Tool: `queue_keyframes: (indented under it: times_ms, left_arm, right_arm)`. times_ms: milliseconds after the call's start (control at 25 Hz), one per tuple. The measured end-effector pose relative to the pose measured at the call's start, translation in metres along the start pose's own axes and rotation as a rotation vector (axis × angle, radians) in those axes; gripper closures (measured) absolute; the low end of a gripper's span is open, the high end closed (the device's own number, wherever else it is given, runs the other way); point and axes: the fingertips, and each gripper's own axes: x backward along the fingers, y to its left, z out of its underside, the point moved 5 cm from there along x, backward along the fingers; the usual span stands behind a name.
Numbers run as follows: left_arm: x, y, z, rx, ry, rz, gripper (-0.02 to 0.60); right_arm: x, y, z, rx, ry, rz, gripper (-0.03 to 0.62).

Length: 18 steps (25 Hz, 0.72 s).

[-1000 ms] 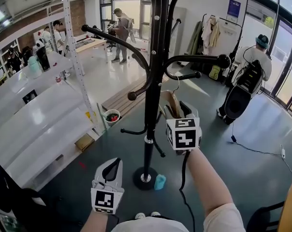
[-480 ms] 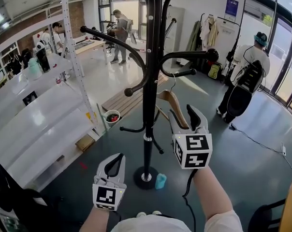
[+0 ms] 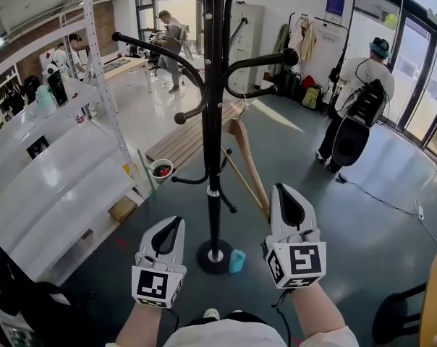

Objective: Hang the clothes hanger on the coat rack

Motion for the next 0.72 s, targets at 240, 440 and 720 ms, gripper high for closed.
queue_keyframes:
  times_ms: [240, 440, 720]
  left_arm:
    - [0.019, -0.030, 0.000, 0.005, 0.017, -0.020, 0.581]
    - [0.046, -0.086, -0.014, 0.010, 0.026, -0.053, 0.581]
    - [0.098, -0.159, -0.030, 0.049, 0.044, -0.104, 0.581]
  right_arm:
    - [0.056, 0.001, 0.053, -0.089, 0.117, -0.035, 0.566]
    - [0.116, -0.019, 0.068, -0.095, 0.137, -0.083, 0.566]
    - [0.192, -0.030, 0.062, -0.063, 0.135, -0.181, 0.566]
